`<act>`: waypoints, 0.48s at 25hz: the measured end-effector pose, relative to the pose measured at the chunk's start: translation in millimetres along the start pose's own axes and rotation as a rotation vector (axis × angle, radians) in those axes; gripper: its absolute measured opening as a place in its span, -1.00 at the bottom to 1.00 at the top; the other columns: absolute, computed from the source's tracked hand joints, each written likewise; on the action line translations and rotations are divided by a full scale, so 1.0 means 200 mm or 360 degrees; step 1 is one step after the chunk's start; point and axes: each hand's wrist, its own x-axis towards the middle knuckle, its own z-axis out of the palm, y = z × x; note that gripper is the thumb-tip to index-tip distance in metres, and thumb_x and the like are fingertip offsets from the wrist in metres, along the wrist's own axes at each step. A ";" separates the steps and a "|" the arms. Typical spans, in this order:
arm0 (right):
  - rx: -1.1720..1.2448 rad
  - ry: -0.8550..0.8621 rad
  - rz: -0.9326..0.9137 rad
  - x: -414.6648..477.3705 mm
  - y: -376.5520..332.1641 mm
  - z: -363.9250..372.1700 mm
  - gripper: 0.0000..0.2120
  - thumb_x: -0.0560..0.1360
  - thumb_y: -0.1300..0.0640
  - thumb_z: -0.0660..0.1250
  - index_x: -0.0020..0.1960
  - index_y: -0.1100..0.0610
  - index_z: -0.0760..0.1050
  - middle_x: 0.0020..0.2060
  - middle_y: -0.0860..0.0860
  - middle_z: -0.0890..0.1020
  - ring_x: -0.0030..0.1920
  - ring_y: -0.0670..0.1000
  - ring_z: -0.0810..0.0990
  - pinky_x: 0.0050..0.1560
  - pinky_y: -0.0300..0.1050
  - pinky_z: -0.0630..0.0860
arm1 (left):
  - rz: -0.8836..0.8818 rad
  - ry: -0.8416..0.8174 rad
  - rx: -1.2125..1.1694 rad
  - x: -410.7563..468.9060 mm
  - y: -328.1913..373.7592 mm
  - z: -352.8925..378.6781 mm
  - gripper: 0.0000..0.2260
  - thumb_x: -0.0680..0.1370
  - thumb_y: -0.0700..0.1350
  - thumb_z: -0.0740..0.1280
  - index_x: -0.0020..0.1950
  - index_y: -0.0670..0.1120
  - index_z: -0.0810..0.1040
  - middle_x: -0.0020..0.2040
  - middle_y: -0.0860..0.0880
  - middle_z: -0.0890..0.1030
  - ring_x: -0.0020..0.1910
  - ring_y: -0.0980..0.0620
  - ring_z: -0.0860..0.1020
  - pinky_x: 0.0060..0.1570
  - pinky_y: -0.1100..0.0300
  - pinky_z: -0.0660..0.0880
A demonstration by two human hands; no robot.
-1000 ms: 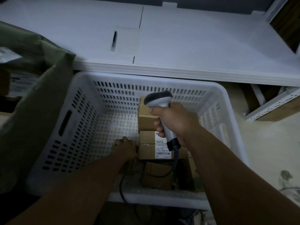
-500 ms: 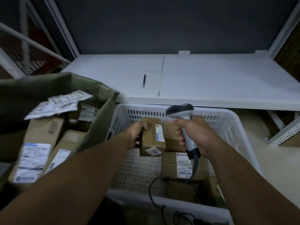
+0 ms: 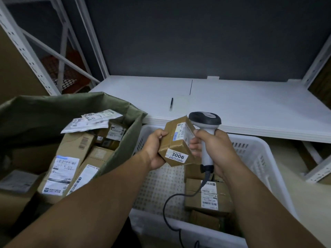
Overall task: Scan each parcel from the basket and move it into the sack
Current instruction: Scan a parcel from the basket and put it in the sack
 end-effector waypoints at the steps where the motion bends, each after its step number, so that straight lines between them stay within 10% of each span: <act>1: 0.0005 0.0024 -0.0024 0.01 0.01 0.00 -0.85 0.57 0.17 0.39 0.06 0.25 0.62 -0.21 0.17 0.73 -0.21 0.11 0.71 -0.07 0.06 0.68 | 0.0002 -0.0002 0.0000 -0.01 0.00 0.00 -0.53 0.59 0.00 0.20 0.40 -0.22 0.55 0.13 -0.25 0.66 -0.04 -0.19 0.63 0.12 -0.04 0.51; 12: 0.0221 0.0098 0.0001 0.05 0.02 0.03 -0.80 0.56 0.14 0.43 0.10 0.24 0.59 -0.24 0.15 0.72 -0.24 0.07 0.68 -0.01 0.12 0.69 | 0.0115 0.0021 0.0290 0.01 0.01 0.00 -0.62 0.68 0.02 0.16 0.35 -0.15 0.58 0.23 -0.22 0.67 0.25 -0.21 0.60 0.18 -0.07 0.55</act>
